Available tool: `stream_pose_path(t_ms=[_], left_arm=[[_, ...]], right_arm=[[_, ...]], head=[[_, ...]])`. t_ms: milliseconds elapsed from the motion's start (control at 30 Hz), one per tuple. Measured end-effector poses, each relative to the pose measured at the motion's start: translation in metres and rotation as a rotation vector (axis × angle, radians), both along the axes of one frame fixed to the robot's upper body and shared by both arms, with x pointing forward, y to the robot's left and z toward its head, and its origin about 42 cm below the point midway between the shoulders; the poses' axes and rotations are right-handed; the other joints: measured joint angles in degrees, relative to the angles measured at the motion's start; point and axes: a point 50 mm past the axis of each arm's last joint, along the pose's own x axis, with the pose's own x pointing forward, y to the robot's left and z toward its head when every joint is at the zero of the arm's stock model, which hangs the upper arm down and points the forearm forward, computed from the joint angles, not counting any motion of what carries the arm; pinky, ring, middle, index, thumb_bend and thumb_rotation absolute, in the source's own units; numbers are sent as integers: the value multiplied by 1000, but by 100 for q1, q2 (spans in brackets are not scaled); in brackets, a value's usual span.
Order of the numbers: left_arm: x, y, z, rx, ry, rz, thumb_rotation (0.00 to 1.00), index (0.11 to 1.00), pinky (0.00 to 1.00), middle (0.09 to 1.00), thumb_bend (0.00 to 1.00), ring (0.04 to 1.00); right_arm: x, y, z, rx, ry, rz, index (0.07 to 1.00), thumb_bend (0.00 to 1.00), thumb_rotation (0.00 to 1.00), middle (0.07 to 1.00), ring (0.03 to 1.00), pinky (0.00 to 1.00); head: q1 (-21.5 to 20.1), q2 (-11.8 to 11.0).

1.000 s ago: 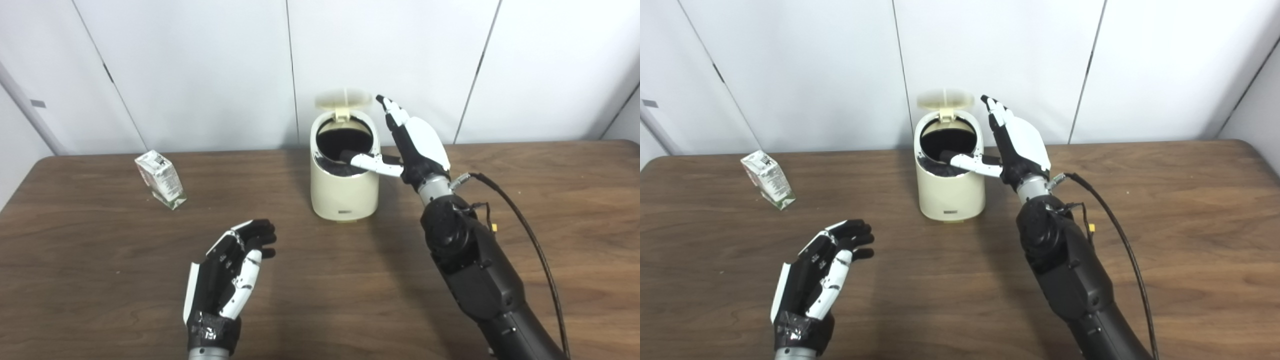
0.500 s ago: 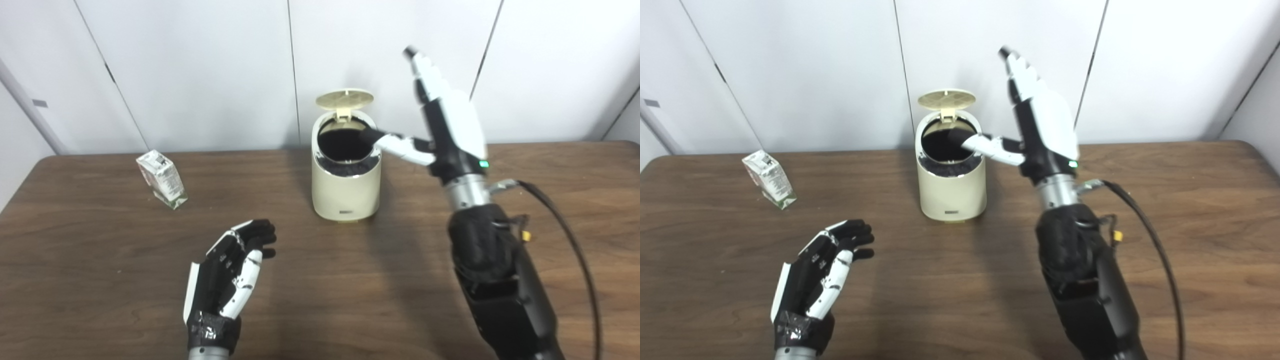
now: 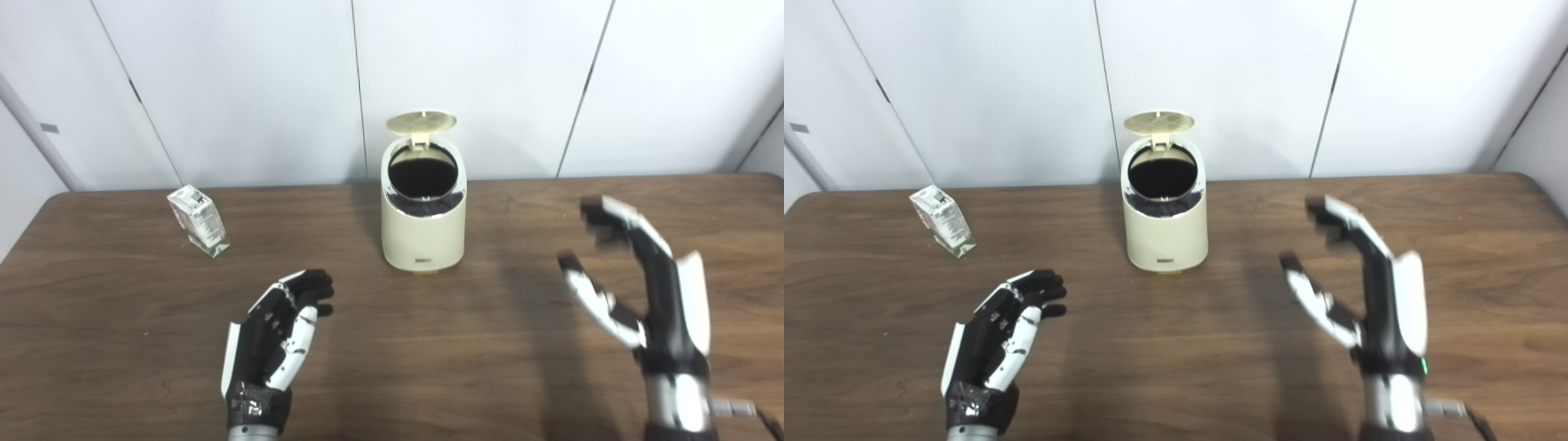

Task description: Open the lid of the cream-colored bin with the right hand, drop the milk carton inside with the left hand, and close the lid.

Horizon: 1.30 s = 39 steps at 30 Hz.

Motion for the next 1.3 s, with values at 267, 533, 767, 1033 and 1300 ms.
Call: stream_pose_path(t_ms=[267, 533, 767, 1033, 1300], left_arm=[[1, 2, 0, 40, -53, 29, 345, 683, 620, 703, 220, 689], [3, 1, -6, 54, -32, 29, 379, 691, 629, 709, 243, 695], [3, 16, 5, 128, -148, 73, 311, 706, 575, 701, 622, 669], [26, 118, 114, 499, -513, 224, 282, 845, 689, 776, 836, 759], [59, 150, 131, 560, -383, 281, 430, 869, 641, 797, 897, 746]], right_arm=[[-4, -1, -2, 36, 7, 37, 682, 241, 337, 699, 676, 554], [-1, -7, -12, 23, 35, 16, 678, 239, 263, 698, 667, 552], [1, -9, -20, -8, 63, -4, 675, 218, 242, 695, 667, 550], [2, -25, -36, 18, 111, -37, 674, 217, 328, 688, 658, 555], [0, -57, -53, 33, 142, -39, 685, 208, 446, 699, 662, 543]], head=[[9, -26], [62, -105], [158, -176], [894, -351], [2072, -519]])
